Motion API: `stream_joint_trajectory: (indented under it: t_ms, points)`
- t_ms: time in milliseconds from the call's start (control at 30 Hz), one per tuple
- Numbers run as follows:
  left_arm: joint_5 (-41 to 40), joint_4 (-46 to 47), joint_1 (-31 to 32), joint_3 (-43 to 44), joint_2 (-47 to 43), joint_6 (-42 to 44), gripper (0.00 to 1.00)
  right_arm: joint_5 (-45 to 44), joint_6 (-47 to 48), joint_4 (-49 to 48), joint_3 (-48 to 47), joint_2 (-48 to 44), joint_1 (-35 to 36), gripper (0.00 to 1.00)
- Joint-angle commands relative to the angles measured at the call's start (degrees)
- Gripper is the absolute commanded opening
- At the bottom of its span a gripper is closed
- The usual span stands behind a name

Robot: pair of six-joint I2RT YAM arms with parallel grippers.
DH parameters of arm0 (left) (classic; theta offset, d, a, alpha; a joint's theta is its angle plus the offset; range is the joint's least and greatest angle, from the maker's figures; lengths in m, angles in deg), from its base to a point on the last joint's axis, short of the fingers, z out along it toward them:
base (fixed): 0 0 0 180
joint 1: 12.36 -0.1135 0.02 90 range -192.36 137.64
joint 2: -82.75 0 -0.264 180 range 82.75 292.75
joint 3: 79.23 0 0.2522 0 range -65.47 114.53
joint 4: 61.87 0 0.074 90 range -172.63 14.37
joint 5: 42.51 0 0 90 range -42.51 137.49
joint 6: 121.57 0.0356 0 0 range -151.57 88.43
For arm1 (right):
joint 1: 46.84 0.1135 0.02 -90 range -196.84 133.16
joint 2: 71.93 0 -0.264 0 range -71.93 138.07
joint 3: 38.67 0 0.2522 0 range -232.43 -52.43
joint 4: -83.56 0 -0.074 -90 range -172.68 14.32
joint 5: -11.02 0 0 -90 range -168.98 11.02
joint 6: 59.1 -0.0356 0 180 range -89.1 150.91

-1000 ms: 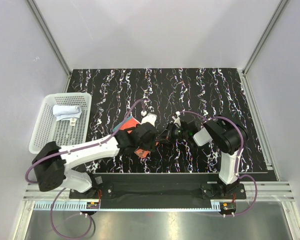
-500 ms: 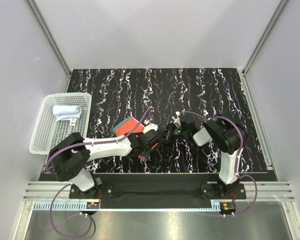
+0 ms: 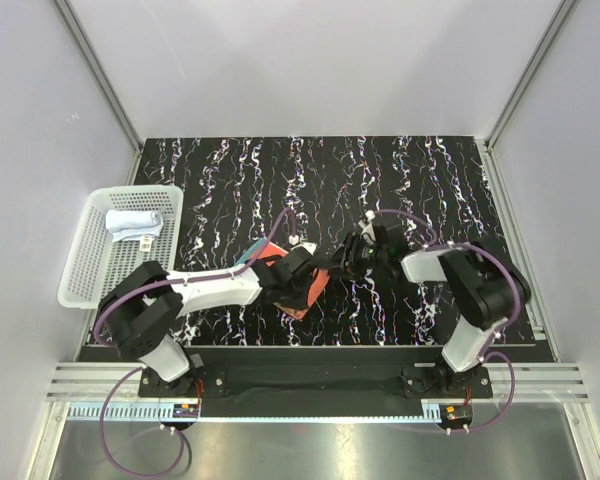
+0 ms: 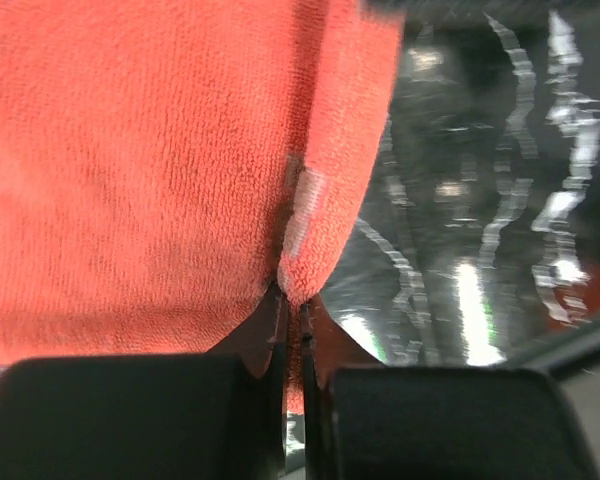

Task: Roll the towels

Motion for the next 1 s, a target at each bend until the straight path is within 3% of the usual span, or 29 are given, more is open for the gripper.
stream_joint_trajectory:
  t_ms: [0, 33, 133, 300, 467, 600, 733, 967]
  points:
    - [12.6, 6.9, -1.1, 0.6, 1.5, -4.1, 0.00, -10.0, 11.6, 21.5, -5.8, -11.5, -1.8, 0.51]
    - [14.1, 8.0, -1.5, 0.8, 1.7, -4.7, 0.00, -11.8, 14.6, 29.0, -6.6, -13.5, -2.2, 0.53]
    - [18.4, 11.1, -2.1, 1.8, 3.2, -7.3, 0.00, -19.5, 18.1, 39.7, -9.4, -20.7, -2.8, 0.59]
    - [25.9, 21.4, -4.2, -1.6, 6.2, -13.6, 0.00, -20.0, 18.2, 43.1, -6.6, -30.4, -2.9, 0.61]
    - [28.9, 34.8, -7.7, -9.7, 4.6, -21.9, 0.00, -14.6, 12.4, 34.7, 3.9, -35.8, -2.9, 0.61]
    - [28.5, 37.1, -8.7, -12.9, 3.4, -23.8, 0.00, -10.6, 9.2, 27.7, 9.3, -36.0, -2.7, 0.62]
    - [28.6, 38.1, -9.5, -14.2, 4.4, -25.1, 0.00, -8.2, 8.0, 19.5, 12.0, -31.5, -2.6, 0.62]
    - [34.2, 49.0, -12.4, -19.0, 8.5, -30.8, 0.00, -6.6, 5.8, 7.9, 14.3, -21.8, -1.5, 0.62]
